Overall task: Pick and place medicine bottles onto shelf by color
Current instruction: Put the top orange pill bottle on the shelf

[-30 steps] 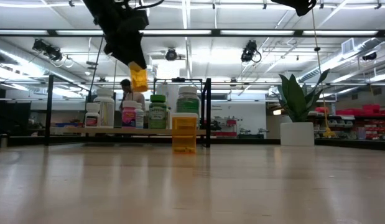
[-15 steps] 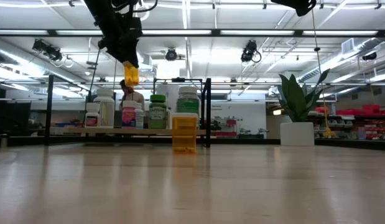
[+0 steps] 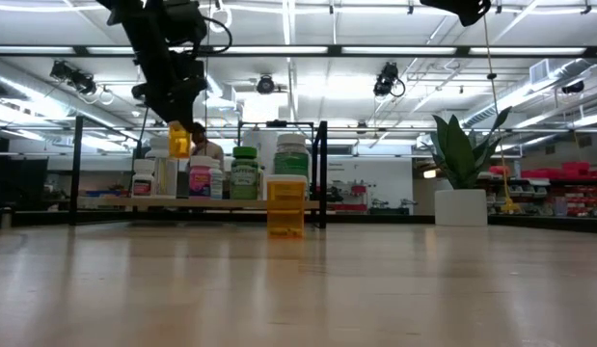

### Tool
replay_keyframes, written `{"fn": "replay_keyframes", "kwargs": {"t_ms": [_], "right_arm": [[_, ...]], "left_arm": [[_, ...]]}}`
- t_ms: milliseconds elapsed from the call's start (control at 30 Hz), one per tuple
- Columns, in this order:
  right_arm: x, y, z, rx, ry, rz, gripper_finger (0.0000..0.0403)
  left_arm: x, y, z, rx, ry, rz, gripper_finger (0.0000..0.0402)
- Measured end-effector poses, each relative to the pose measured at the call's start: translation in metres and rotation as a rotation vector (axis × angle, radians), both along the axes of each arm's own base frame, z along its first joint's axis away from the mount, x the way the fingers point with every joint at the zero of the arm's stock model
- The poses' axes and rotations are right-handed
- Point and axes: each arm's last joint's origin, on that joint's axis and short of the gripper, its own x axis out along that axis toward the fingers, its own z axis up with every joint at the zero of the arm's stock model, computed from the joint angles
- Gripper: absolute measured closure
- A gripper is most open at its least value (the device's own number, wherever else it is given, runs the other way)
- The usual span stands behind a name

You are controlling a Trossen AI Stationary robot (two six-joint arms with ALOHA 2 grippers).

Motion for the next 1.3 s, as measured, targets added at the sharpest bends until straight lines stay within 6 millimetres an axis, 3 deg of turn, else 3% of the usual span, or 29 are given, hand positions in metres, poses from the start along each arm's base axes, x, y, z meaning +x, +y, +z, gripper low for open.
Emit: {"fn": "replay_keyframes", "kwargs": {"t_ms": [333,567,1067,1300], "right_arm": [[0.0,0.0,0.001,0.005,-0.007,-0.001,0.005],[0.0,0.0,0.001,0.003,-0.012,0.001,0.005],[0.0,0.0,0.001,-0.012,-0.009,0.005,0.005],[0.0,0.0,0.001,-0.01,-0.007,0.004,0.005]], "left_arm": [[0.002,-0.002,-0.02,0.002,-0.006,0.002,0.0183],[0.008,0.005,-0.028,0.113,-0.033,0.017,0.0179],[0.028,0.022,-0.046,0.167,0.008,-0.009,0.0182],[0.02,0.026,-0.049,0.154,0.047,0.053,0.0179]]}}
